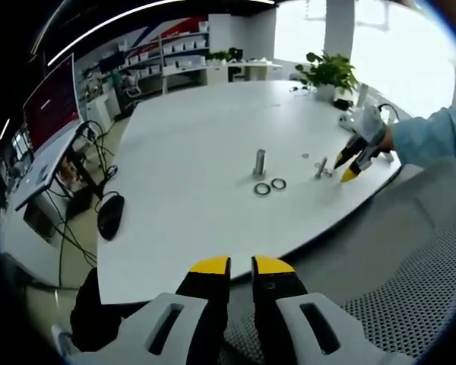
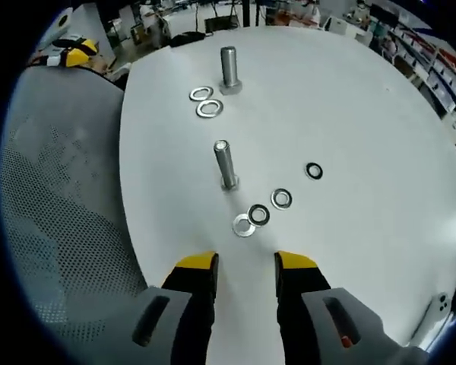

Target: Place the washer onto the threaded stud by aligning its center hole with the stud, sliding it down to the base, and recovering from edge contact or off-axis alignment until the washer reaches the visible bottom stop.

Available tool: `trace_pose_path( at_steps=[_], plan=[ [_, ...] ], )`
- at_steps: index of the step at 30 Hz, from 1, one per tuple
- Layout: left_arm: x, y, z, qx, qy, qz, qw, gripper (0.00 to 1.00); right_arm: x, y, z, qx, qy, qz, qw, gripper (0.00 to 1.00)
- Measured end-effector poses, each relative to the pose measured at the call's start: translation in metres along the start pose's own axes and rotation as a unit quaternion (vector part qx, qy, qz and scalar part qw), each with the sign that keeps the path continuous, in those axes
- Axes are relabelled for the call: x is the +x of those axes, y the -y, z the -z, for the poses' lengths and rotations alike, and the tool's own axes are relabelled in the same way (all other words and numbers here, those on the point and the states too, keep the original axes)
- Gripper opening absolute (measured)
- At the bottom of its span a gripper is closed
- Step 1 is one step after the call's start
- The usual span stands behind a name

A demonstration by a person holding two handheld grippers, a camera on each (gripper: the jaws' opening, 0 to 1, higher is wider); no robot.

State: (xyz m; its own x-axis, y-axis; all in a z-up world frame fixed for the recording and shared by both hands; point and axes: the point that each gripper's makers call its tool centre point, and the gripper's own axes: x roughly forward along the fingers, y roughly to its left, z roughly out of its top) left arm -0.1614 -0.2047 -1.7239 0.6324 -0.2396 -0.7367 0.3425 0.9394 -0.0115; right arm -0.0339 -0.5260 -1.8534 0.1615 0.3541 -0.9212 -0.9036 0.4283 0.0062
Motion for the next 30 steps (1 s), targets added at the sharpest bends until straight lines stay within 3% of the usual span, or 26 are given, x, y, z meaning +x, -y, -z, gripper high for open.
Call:
trace_pose_path(
  at_steps=[6, 16, 30],
  plan=[
    [0.000, 0.000, -0.001, -0.001, 0.001, 0.000, 1.0000, 0.08, 0.000, -0.002, -0.008, -0.004, 0.014, 0.002, 0.9999, 0.31],
    [0.000, 0.000, -0.001, -0.002, 0.002, 0.000, 1.0000, 0.08, 0.003, 0.006, -0.015, 0.011, 0.030, 0.012, 0.9994, 0.20],
    [0.000, 0.001, -0.002, -0.002, 0.005, 0.002, 1.0000, 0.08, 0.003, 0.006, -0.016, 0.012, 0.036, 0.012, 0.9992, 0.20]
  ],
)
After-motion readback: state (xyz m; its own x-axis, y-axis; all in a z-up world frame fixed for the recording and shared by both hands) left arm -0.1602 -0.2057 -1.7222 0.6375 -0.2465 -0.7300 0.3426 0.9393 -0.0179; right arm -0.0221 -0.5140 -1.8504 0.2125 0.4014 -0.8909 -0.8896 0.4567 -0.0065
